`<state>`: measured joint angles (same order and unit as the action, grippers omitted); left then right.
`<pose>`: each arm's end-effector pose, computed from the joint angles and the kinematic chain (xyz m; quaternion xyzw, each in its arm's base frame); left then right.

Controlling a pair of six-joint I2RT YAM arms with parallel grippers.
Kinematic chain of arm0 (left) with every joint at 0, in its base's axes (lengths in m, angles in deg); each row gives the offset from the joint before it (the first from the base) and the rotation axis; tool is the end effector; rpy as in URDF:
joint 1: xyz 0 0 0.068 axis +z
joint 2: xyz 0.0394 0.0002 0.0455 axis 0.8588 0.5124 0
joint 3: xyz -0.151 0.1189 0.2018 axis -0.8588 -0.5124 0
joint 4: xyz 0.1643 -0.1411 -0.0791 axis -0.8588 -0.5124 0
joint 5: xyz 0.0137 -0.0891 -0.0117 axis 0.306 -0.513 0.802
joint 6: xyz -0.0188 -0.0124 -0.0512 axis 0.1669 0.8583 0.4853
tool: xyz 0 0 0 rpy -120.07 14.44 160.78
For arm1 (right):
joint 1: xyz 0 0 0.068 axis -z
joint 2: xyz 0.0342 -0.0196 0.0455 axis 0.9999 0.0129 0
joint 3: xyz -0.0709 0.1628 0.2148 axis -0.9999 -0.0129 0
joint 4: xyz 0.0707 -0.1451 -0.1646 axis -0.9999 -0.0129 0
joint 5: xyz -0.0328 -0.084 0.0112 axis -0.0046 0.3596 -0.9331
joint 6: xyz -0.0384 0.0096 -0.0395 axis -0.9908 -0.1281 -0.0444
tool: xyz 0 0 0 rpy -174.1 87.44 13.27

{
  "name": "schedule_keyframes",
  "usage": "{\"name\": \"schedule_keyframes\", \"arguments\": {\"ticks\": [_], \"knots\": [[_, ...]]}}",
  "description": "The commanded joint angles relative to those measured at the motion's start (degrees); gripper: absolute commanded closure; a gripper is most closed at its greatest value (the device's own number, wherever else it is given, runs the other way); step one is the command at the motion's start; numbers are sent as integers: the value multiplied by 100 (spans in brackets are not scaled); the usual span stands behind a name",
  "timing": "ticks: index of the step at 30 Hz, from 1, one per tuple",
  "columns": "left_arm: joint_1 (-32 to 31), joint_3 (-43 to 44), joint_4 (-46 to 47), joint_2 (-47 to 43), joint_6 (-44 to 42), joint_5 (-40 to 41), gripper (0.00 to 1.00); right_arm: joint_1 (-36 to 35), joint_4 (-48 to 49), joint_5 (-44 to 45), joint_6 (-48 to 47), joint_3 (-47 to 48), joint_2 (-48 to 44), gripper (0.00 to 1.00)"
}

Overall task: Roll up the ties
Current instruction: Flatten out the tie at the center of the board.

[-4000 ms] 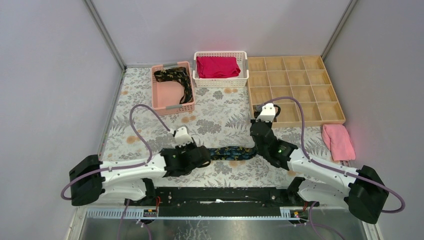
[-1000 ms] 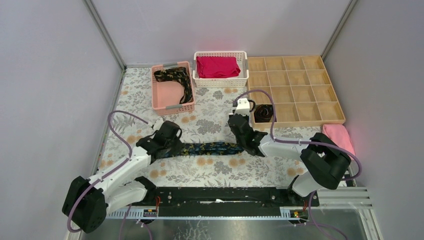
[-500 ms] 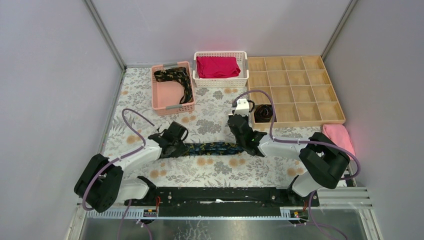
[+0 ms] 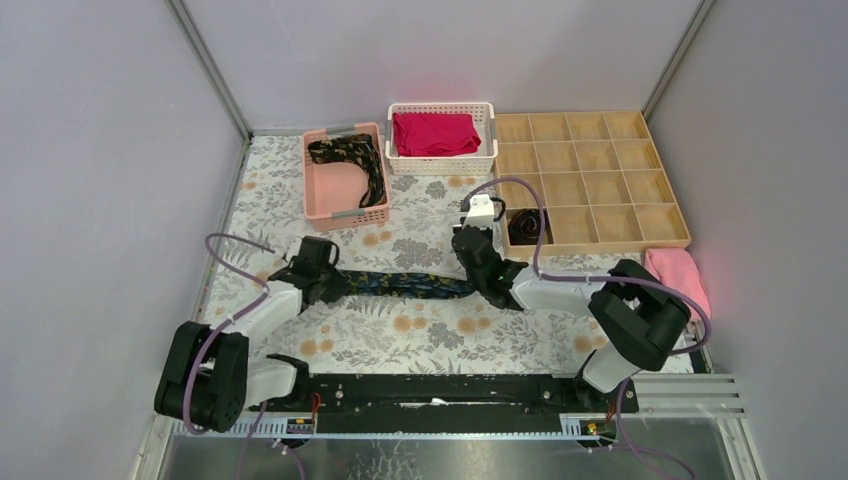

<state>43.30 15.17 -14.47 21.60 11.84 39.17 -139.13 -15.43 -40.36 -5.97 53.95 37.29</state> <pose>0.1767 -0.0477 0.1706 -0.3822 0.8804 -0.1522 0.2358 0.2154 0.2152 0.2330 -0.0317 0.7900 0.0350 0.6113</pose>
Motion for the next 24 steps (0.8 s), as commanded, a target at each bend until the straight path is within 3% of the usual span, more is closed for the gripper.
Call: {"name": "schedule_keyframes", "arguments": {"ticks": [1,8,17,22,24], "knots": [[737,-323,-653,-139,-663,228,79,51,278,219,-101,426,308,100],[2135,-392,-633,-299,-1456,-38,79,146,187,327,-118,779,866,100],[2312,-188,-443,-233,-1575,-194,80,326,-1043,154,784,735,1077,96],[2311,-406,-244,-344,-1617,-608,81,329,-1773,-86,1448,647,1141,88],[2309,-456,-221,-447,-1646,-750,81,329,-1913,-250,1646,610,1121,70]]}}
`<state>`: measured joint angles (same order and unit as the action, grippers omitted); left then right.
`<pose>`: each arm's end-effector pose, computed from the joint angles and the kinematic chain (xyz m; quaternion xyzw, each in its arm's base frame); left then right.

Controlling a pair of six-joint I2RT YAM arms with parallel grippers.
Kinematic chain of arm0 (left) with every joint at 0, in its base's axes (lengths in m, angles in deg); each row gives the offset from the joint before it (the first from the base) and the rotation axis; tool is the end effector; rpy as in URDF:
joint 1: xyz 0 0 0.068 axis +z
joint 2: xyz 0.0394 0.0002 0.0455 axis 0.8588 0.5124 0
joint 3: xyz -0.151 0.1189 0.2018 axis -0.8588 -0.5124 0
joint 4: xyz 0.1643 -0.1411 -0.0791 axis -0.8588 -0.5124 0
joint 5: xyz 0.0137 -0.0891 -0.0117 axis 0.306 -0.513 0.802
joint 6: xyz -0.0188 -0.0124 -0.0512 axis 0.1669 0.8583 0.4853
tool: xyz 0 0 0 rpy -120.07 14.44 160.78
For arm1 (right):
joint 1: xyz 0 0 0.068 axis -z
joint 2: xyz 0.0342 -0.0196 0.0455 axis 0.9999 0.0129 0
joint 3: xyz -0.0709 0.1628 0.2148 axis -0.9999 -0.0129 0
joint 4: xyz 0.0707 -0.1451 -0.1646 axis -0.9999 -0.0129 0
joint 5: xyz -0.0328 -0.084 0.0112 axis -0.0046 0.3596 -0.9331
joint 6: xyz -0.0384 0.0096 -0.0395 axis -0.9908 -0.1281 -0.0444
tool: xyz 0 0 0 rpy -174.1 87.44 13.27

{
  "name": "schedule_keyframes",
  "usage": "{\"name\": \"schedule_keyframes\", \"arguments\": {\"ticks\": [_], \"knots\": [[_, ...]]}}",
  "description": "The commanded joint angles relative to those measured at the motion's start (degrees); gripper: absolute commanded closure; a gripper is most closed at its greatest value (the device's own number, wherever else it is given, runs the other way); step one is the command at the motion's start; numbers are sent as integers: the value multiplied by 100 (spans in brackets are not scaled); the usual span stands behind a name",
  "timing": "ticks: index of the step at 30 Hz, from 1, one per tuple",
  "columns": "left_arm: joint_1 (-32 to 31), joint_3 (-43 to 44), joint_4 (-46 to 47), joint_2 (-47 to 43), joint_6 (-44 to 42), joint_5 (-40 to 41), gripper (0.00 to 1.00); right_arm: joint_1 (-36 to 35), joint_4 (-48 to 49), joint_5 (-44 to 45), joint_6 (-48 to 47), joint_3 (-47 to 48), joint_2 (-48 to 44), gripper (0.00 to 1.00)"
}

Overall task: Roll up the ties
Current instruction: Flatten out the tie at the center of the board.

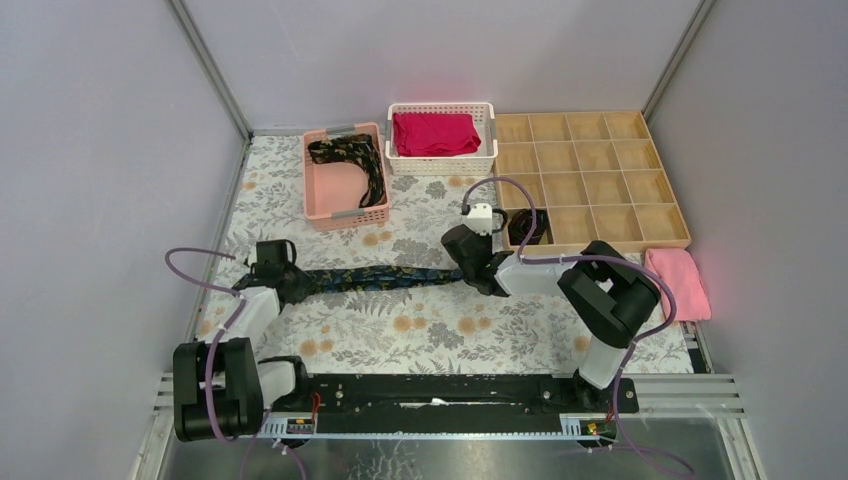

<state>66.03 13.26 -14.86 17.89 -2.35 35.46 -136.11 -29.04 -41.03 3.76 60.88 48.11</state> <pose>0.1710 0.0205 0.1717 -0.4373 0.8510 -0.1030 0.2722 0.2451 0.2240 0.1882 -0.0073 0.8519 -0.0190 0.5232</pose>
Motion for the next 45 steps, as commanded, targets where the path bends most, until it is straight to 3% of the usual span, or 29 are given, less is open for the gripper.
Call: {"name": "schedule_keyframes", "arguments": {"ticks": [1,3,6,11,19,22,30,34,37,45], "knots": [[28,-268,-203,-142,-253,-444,81,27,-657,-232,739,-72,18,68],[27,-249,-290,-288,-302,-543,81,24,-753,-312,846,-107,-44,53],[-128,-252,-307,-529,-240,-649,81,22,-847,-360,922,-119,-164,45],[-540,30,-644,-933,-225,-386,81,21,-955,-347,871,-131,-464,43],[-1174,625,-1282,-1967,-20,-78,75,24,-1279,64,667,-54,-1094,23],[-1406,607,-985,-1826,68,-75,74,24,-1591,155,373,309,-1043,25],[-2442,788,-125,-588,331,151,74,113,-2949,419,-80,2361,127,33],[-2617,1040,-50,-277,254,239,74,383,-3257,-29,-233,2997,620,35],[-2702,1179,135,33,184,235,74,619,-3976,38,-86,3617,1161,43],[-3229,1555,1149,1434,172,120,74,1053,-3845,-175,-267,3541,1328,38]]}}
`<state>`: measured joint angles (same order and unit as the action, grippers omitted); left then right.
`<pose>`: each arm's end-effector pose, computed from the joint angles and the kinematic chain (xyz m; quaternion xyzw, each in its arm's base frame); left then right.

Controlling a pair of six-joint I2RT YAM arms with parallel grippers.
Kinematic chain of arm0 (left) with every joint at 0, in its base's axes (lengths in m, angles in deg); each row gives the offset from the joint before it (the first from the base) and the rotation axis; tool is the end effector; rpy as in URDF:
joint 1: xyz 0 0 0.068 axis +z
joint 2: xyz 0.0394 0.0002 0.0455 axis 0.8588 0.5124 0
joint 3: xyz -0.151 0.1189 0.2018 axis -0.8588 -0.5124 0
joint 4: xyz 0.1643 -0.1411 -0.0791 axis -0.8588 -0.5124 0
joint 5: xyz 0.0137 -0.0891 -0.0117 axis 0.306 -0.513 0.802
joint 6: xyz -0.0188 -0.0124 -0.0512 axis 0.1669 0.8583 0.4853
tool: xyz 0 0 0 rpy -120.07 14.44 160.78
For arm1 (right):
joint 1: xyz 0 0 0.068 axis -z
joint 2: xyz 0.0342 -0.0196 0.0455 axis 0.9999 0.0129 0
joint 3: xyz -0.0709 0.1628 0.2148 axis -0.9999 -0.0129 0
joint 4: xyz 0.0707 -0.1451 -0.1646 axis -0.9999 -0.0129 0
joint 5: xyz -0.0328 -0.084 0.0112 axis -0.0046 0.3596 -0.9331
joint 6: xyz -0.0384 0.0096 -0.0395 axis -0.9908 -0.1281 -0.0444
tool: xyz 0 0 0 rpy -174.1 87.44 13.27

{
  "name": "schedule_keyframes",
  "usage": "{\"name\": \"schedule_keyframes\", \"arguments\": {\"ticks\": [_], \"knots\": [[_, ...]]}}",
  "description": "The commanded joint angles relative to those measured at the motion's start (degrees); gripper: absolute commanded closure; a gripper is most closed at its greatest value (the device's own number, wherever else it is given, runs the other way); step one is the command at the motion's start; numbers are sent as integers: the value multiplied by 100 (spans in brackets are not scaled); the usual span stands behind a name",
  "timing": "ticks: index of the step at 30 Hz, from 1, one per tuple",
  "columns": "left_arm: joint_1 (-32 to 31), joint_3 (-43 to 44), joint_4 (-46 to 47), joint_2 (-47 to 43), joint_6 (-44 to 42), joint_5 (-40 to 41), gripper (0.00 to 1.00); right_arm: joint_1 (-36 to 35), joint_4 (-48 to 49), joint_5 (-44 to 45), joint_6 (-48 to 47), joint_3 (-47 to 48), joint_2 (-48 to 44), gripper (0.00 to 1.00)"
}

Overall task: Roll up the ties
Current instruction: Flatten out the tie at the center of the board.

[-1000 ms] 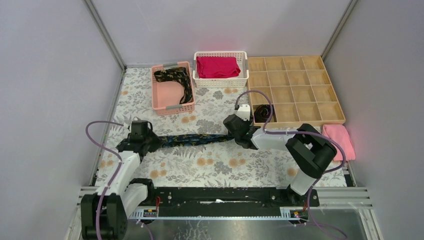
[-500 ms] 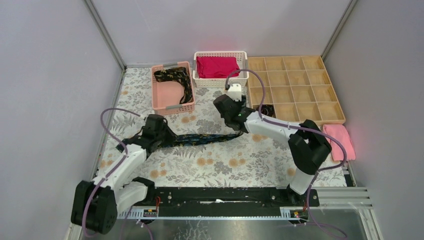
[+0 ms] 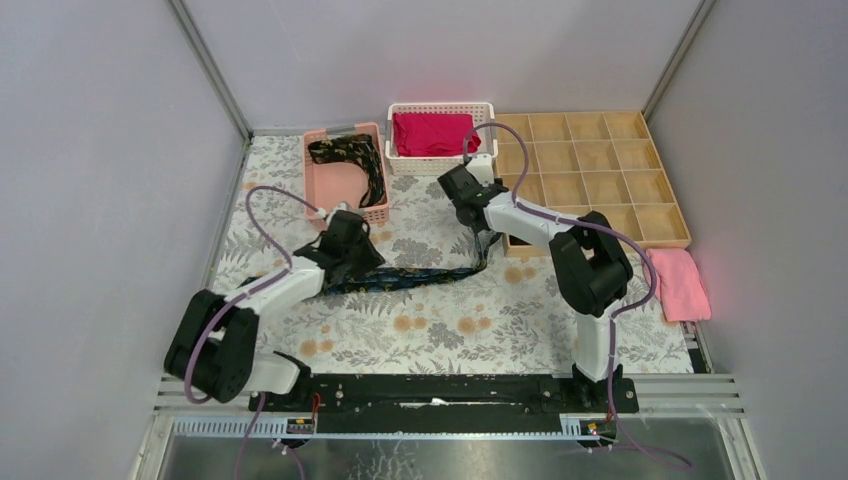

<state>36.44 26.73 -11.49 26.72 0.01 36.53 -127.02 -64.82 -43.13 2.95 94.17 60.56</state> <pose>0.2133 -0.0886 0.2115 -0.2224 0.9072 -0.2060 0.2918 0.3334 0.2272 0.2234 -0.0004 0.8967 -0.1217 0.4257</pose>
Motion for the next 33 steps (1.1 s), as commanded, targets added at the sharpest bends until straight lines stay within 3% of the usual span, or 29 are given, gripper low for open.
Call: {"name": "schedule_keyframes", "arguments": {"ticks": [1,9,15,18,24,33], "knots": [[-320,250,897,700,-71,37,74,175,-314,69,-286,276,131,38],[-487,277,1502,1570,-183,276,74,268,-73,-176,-578,233,94,41],[-530,238,983,1970,46,554,74,267,84,-332,-406,-84,-148,42],[-529,66,474,1653,262,583,74,269,216,-362,-384,-291,-421,43],[-537,-442,345,437,260,808,73,268,505,-688,-343,-566,-718,43],[-547,-688,-5,-425,300,603,73,268,662,-773,-325,-805,-948,45]]}}
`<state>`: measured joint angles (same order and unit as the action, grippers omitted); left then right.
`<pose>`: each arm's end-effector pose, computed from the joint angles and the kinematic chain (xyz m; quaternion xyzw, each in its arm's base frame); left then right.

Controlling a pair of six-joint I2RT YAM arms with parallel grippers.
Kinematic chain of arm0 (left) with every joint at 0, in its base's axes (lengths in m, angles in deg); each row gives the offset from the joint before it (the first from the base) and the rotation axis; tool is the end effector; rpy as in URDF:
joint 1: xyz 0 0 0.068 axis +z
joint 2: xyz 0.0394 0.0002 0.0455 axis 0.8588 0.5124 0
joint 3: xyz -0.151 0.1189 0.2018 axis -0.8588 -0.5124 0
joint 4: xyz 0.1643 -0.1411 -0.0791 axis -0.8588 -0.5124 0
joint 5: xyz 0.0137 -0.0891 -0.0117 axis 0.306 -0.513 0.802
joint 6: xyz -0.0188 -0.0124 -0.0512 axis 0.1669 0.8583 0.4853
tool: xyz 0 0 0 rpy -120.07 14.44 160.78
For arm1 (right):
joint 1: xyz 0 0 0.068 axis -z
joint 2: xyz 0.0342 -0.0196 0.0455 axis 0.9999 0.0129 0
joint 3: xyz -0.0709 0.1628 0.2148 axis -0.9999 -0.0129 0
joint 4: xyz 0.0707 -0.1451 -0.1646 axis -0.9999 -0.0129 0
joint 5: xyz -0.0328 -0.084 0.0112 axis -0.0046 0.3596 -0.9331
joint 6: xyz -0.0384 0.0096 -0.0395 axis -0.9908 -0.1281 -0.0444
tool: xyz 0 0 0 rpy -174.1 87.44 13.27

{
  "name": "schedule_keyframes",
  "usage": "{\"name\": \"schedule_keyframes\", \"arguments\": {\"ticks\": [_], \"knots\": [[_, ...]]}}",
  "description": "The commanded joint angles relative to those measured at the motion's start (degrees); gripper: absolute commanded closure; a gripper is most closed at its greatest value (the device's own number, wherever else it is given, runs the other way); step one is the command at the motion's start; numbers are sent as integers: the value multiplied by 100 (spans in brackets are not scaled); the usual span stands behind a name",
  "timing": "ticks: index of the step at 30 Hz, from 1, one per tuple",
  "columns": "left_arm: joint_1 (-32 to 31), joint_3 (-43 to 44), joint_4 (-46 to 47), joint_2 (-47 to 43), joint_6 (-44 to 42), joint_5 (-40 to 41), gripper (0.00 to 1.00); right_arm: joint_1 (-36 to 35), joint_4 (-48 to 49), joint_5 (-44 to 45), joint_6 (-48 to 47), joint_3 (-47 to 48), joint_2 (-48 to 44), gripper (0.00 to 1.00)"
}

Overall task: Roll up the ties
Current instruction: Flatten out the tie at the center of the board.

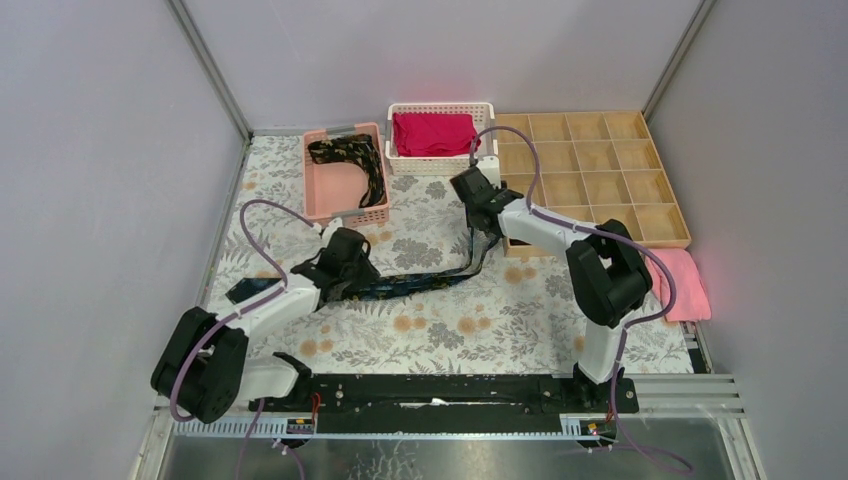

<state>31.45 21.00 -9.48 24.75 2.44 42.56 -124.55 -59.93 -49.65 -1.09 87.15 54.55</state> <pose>0.1913 -0.0952 0.1936 -0.2204 0.9117 -0.1770 0.2982 0.3242 0.2037 0.2320 -0.0218 0.9012 -0.0807 0.4252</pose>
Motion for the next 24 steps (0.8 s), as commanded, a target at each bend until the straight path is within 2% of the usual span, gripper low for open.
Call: {"name": "schedule_keyframes", "arguments": {"ticks": [1,7,18,24], "knots": [[-49,-111,-177,-249,63,-27,73,22,171,-137,89,-127,-365,44],[-57,126,-306,121,-2,-98,73,22,272,-165,70,-274,-524,45],[-163,-490,-471,78,522,-211,73,20,284,-47,27,-254,-703,45],[-142,-558,-909,56,659,-111,73,22,316,-56,57,-240,-774,43]]}}
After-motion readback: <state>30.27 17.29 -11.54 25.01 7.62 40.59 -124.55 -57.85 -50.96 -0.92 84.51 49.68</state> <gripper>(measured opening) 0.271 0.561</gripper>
